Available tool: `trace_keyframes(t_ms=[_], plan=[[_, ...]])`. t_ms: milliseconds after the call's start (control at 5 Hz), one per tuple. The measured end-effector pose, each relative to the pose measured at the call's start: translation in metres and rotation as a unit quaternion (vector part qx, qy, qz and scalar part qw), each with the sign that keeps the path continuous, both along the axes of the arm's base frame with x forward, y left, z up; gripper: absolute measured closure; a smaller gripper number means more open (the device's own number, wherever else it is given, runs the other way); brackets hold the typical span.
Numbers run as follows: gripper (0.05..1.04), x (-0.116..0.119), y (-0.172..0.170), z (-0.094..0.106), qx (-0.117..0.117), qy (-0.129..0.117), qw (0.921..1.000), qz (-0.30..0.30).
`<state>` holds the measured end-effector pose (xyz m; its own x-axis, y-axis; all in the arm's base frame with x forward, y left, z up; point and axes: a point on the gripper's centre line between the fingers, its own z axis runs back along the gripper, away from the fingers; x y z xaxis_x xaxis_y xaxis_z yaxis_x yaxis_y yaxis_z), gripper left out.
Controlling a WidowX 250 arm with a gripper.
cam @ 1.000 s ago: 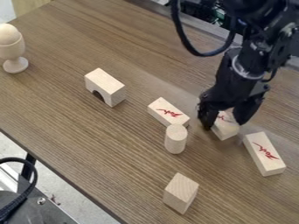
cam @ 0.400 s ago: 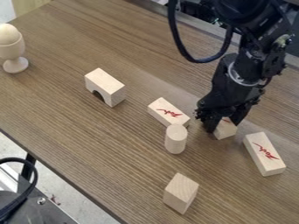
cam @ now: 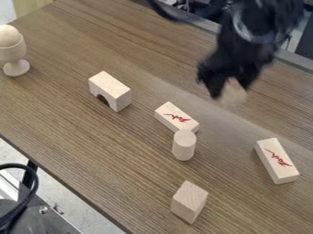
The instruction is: Put the block on top of the arc
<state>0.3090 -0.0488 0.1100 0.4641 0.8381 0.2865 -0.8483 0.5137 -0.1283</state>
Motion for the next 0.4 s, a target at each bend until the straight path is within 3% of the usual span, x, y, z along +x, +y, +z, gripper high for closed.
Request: trace_keyframes(t_ms=[200,400], plan=[[0.519,-0.012,0.019,0.026,-0.015,-0.023,0.9989,0.037],[0.519,-0.032,0.041,0.016,-0.028,-0.010,0.9958,0.086]])
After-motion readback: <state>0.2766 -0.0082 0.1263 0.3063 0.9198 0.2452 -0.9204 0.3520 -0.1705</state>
